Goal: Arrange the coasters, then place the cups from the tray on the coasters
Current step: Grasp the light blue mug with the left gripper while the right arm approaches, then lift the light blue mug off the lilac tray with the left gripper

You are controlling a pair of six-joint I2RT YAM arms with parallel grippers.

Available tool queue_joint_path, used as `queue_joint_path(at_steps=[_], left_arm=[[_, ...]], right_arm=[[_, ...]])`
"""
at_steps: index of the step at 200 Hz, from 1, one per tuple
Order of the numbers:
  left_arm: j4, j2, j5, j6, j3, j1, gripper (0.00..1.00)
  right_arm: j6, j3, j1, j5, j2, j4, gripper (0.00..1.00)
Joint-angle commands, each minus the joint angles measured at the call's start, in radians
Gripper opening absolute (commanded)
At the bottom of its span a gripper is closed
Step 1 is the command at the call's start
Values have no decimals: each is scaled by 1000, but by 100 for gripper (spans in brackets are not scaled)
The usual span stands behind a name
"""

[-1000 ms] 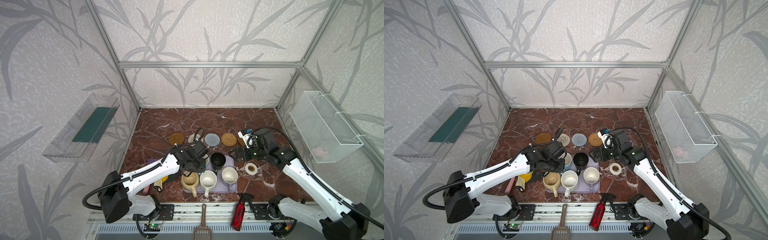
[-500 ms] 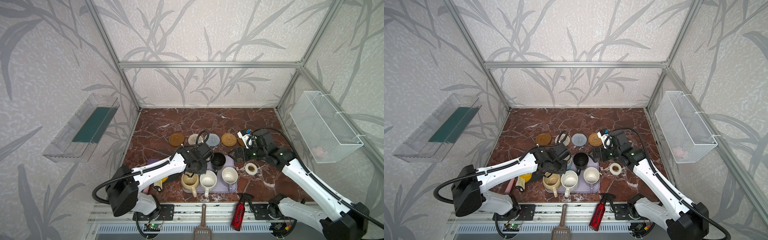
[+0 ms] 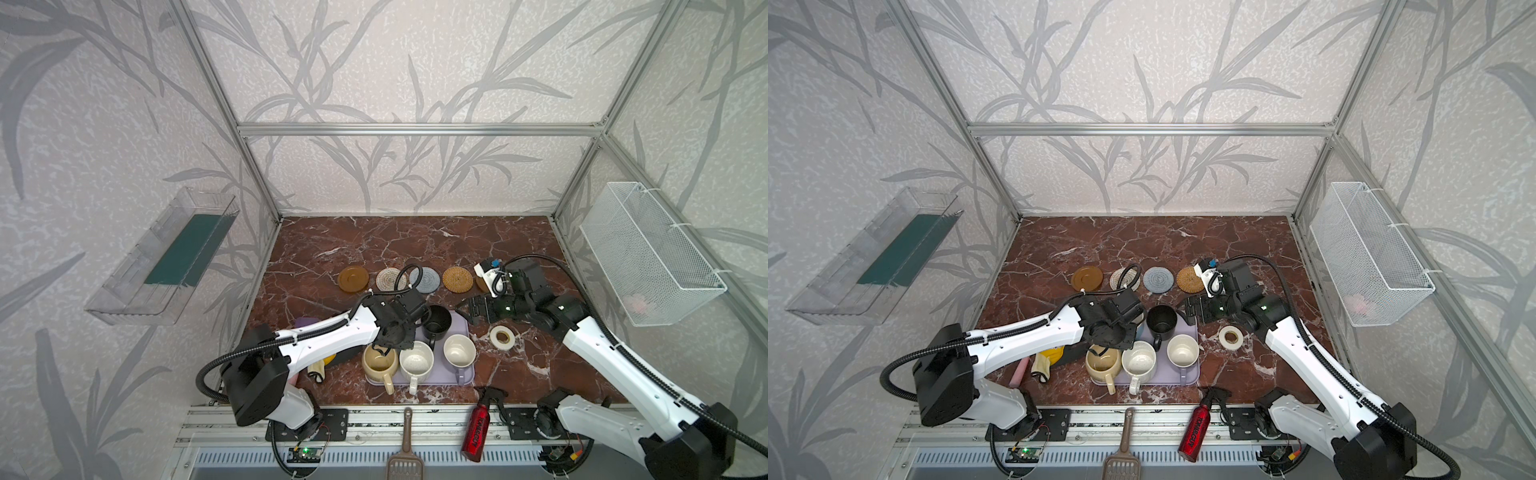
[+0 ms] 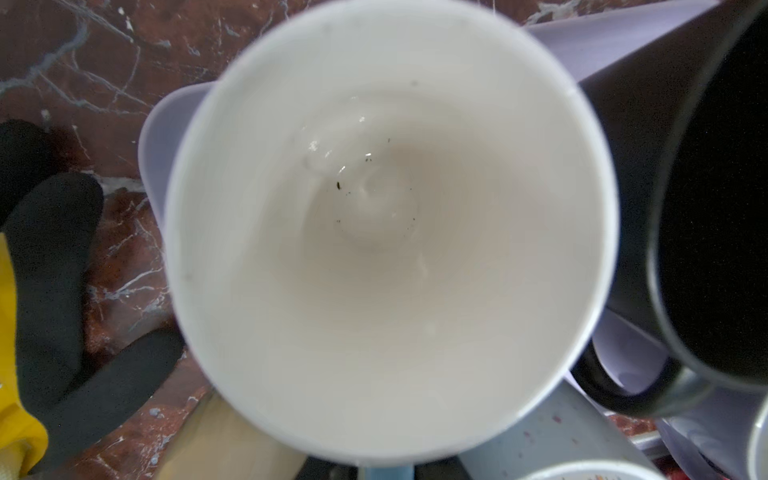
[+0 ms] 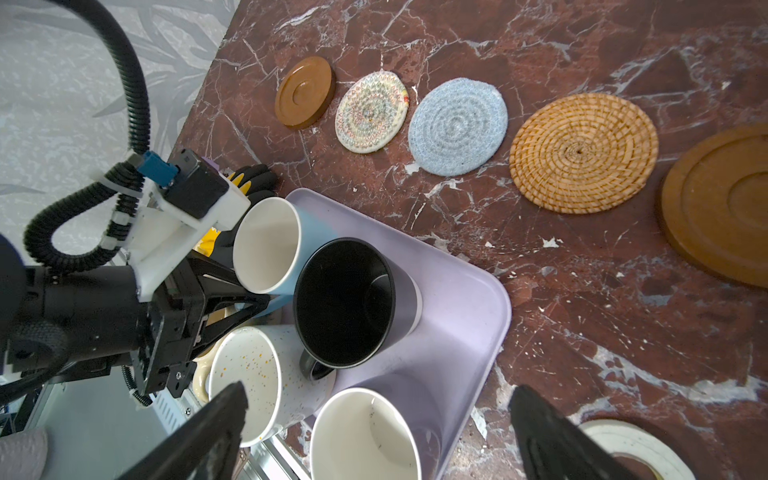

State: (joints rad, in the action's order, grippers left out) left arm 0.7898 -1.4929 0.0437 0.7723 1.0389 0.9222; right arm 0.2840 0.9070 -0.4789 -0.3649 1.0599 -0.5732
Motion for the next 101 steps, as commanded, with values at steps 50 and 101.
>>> queue_joint_path(at_steps=[50, 101], left_arm=[[-38, -7, 57, 16, 0, 1, 26], [-52, -34, 56, 12, -9, 1, 26]], right_arm=[[-26, 39, -4, 16, 11, -38, 97], [-19, 52, -4, 15, 18, -47, 97]])
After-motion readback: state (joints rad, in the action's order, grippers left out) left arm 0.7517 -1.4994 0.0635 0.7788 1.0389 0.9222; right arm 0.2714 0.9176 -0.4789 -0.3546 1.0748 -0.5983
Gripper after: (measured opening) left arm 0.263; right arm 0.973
